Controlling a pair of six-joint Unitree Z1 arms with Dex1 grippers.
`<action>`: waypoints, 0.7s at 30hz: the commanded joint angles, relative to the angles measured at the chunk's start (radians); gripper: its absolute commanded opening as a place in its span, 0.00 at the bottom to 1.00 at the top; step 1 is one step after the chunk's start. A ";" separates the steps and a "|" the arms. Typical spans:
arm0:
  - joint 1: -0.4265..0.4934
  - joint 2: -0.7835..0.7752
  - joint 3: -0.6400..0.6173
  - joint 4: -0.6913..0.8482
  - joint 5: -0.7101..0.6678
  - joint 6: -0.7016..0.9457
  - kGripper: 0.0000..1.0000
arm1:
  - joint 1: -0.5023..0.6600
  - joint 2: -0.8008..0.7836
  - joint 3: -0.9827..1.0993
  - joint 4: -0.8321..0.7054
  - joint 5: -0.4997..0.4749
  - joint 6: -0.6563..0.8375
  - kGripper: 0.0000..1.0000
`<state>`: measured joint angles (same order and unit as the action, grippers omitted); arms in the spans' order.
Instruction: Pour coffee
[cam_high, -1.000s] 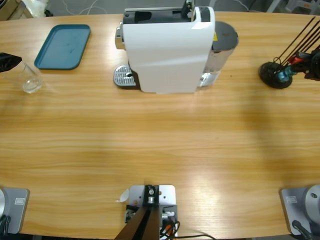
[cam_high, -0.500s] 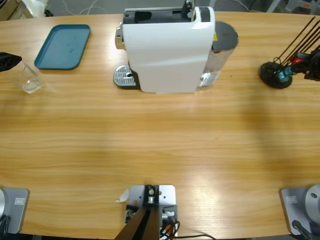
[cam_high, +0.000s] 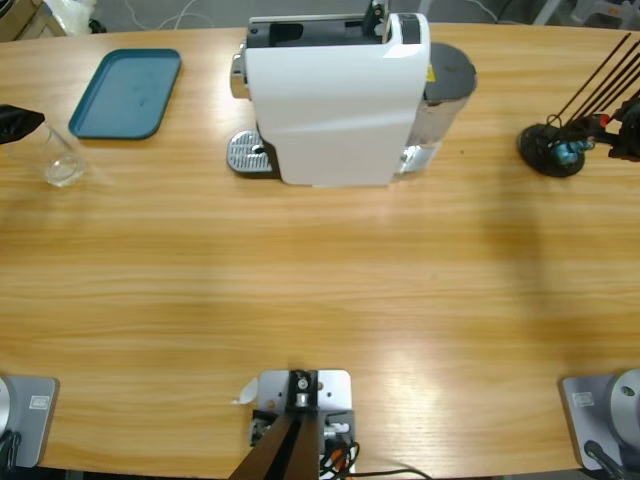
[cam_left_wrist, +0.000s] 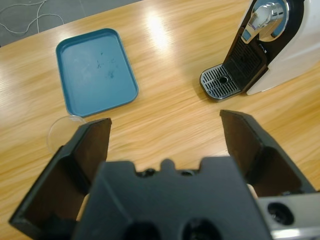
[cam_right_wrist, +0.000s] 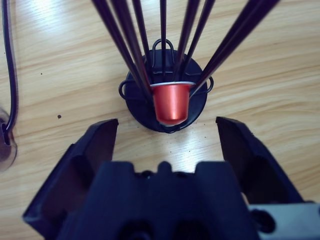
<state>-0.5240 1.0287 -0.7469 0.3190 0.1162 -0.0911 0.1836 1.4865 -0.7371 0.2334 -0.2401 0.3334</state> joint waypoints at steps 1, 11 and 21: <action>-0.007 0.007 0.041 -0.011 0.010 0.010 0.95 | -0.020 0.025 -0.002 -0.009 -0.016 -0.016 0.76; -0.010 0.007 0.043 -0.015 0.010 0.010 0.95 | -0.023 0.023 -0.004 -0.016 -0.031 -0.016 0.63; -0.013 0.007 0.044 -0.016 0.008 0.010 0.95 | -0.023 0.035 0.001 -0.029 -0.036 -0.015 0.26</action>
<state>-0.5257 1.0287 -0.7423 0.3152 0.1162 -0.0911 0.1812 1.4865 -0.7404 0.2245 -0.2505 0.3327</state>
